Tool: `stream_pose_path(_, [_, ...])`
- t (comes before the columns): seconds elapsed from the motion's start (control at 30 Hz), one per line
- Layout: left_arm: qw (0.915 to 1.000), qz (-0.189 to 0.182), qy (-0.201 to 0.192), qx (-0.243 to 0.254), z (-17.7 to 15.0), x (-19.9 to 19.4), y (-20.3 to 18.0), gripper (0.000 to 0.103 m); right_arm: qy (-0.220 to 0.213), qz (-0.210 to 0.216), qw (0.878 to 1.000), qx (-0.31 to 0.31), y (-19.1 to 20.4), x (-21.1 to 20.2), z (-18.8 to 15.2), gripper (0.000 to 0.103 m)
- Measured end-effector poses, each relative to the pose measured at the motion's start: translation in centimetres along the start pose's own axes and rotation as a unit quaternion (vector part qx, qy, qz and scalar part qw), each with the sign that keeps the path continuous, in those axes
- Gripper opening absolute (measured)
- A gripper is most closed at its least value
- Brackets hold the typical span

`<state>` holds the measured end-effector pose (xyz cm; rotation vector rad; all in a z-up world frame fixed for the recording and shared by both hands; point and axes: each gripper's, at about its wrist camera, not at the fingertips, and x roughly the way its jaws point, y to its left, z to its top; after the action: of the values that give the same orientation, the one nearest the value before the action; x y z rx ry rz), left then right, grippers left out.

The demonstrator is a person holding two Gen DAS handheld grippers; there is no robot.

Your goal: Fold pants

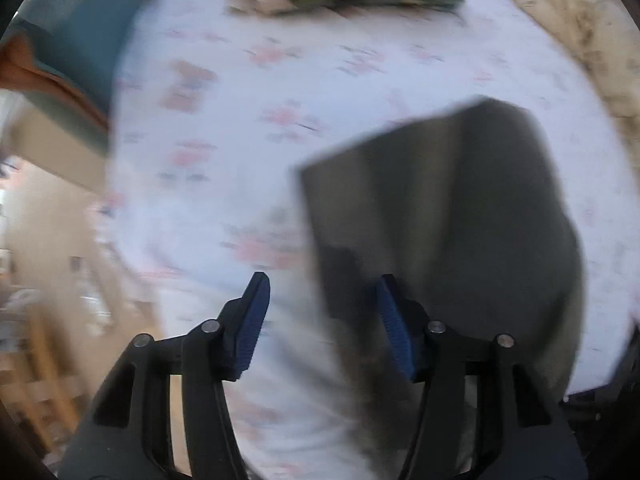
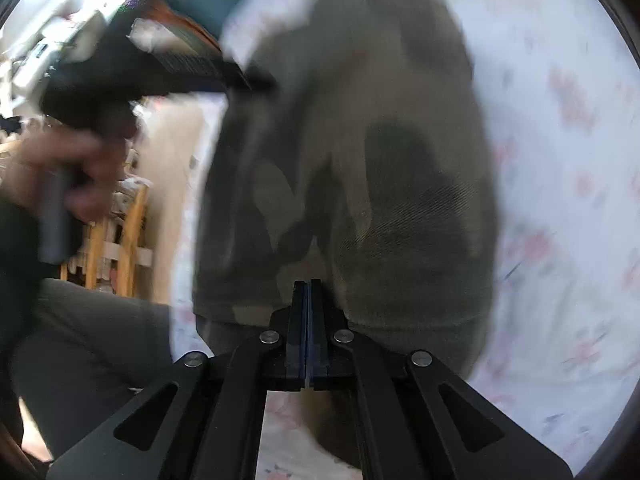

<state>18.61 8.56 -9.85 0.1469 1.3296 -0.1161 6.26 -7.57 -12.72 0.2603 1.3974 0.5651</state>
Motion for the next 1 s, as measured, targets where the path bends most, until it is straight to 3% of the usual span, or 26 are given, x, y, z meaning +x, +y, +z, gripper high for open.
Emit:
stream_pose_path(0.1, [0.9978, 0.057, -0.035, 0.003, -0.2, -2.5, 0.1, 0.051, -0.017, -0.018, 1.0, -0.015, 0.6, 0.6, 0.0, 0.0])
stream_pose_path(0.17, [0.9971, 0.016, -0.073, 0.013, -0.5, -4.4, -0.7, 0.051, -0.02, -0.027, 0.999, -0.025, 1.4, 0.0, -1.0, 0.0])
stream_pose_path(0.2, [0.9952, -0.034, -0.088, 0.027, -0.7, -5.3, -1.6, 0.051, -0.024, -0.021, 0.999, -0.025, 1.5, -0.4, -1.1, 0.003])
stream_pose_path(0.27, [0.9892, -0.107, -0.087, 0.05, -1.2, -5.5, -3.1, 0.051, -0.026, 0.006, 0.999, -0.024, 2.0, -1.2, -1.8, 0.007])
stream_pose_path(0.3, [0.9878, -0.118, -0.07, 0.074, -1.5, -4.7, -4.3, 0.052, -0.02, 0.024, 0.999, -0.024, 2.1, -1.5, -1.9, 0.007])
stream_pose_path(0.37, [0.9925, -0.054, -0.011, 0.11, -2.2, -1.0, -5.7, 0.045, -0.019, 0.056, 0.998, -0.034, 3.1, -2.8, -2.6, 0.007])
stream_pose_path(0.43, [0.9936, -0.028, 0.029, 0.106, -2.3, 1.6, -5.4, 0.044, -0.046, 0.062, 0.995, -0.056, 4.1, -5.1, -3.5, 0.007])
stream_pose_path(0.5, [0.9947, -0.025, 0.045, 0.089, -2.0, 2.6, -4.7, 0.046, -0.112, 0.037, 0.991, -0.057, 4.0, -8.5, -4.0, 0.007])
stream_pose_path(0.57, [0.995, -0.03, 0.049, 0.081, -1.7, 2.6, -4.4, 0.045, -0.15, -0.011, 0.988, -0.028, 2.4, -10.4, -4.3, 0.007])
stream_pose_path(0.6, [0.9949, -0.029, 0.049, 0.083, -1.6, 2.5, -4.4, 0.046, -0.151, -0.031, 0.988, -0.01, 1.5, -10.3, -4.3, 0.007])
stream_pose_path(0.73, [0.994, -0.023, 0.052, 0.094, -1.6, 2.5, -4.7, 0.046, -0.074, -0.046, 0.996, -0.005, -0.7, -6.3, -4.3, 0.0])
stream_pose_path(0.83, [0.9932, -0.007, 0.056, 0.101, -1.6, 3.0, -4.9, 0.046, -0.051, -0.023, 0.998, 0.032, -1.8, -3.5, -4.8, 0.0])
stream_pose_path(0.87, [0.9933, -0.004, 0.058, 0.1, -1.6, 3.2, -5.1, 0.047, -0.046, -0.032, 0.998, 0.019, -1.2, -3.0, -4.7, 0.0])
stream_pose_path(0.93, [0.9942, 0.003, 0.055, 0.092, -1.5, 3.1, -5.3, 0.057, -0.035, -0.076, 0.996, -0.026, 0.6, -3.4, -4.4, 0.0])
stream_pose_path(1.0, [0.9953, 0.0, 0.053, 0.081, -1.4, 2.9, -4.8, 0.058, -0.047, -0.074, 0.996, -0.019, 1.0, -5.1, -4.4, 0.005])
